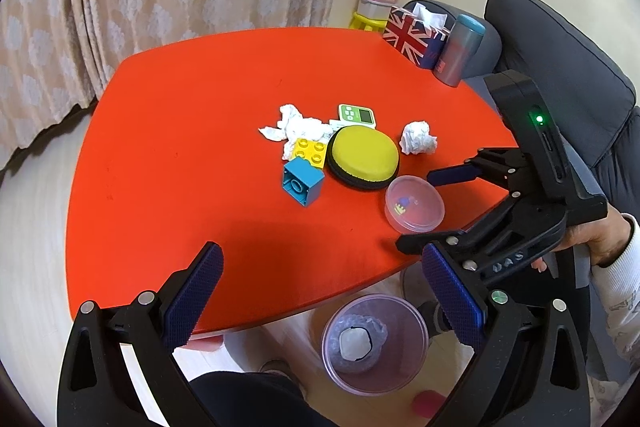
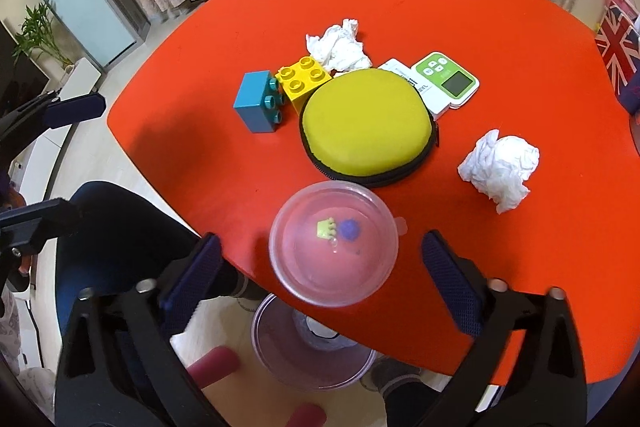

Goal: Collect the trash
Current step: 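Grasp the small clear bowl with toys using the right tool and lift it, then grasp the teal toy block with the left tool while the right tool holds the bowl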

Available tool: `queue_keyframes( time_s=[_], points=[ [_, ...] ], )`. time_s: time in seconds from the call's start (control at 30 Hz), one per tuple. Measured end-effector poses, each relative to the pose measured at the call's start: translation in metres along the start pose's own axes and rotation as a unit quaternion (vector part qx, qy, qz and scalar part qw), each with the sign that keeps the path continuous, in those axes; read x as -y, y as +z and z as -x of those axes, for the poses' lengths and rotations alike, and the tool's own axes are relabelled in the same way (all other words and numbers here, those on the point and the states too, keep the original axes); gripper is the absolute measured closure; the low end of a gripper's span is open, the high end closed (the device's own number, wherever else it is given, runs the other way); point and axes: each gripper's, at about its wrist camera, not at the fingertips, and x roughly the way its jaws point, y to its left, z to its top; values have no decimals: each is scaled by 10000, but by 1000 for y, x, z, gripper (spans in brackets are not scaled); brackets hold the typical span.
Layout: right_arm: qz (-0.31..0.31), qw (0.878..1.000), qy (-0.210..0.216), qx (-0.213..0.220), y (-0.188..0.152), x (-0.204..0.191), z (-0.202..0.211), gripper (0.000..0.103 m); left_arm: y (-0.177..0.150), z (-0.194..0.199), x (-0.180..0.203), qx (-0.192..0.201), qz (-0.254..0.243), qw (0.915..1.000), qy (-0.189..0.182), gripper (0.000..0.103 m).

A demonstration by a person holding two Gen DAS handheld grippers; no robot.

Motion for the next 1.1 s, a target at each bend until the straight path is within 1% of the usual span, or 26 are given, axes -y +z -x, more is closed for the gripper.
queue_keyframes(
  time_s=[0.07,0.13,0.43,0.67,0.83,1.1],
  points=[
    [29,9999,-97,-47,1,1,-2,32,0,-1,0,-7,1,10000,-6,8],
    [31,9999,-74,-61,2,1,-2,43,1,-1,0,-15,-2,10000,-13,8],
    [-26,9998,-91,173,-2,3,11,43,3,-6,2,-26,-39,10000,-49,7],
    [-138,9991,-47,390,-13,11,41,43,10,-14,3,-35,-95,9999,-66,8],
    [-156,9987,-79,471,-18,14,58,43,18,-26,-1,-114,-163,9998,-85,7],
    [-270,9980,-120,564,-23,24,76,43,30,-53,-11,-363,-392,9983,-218,8]
  ],
)
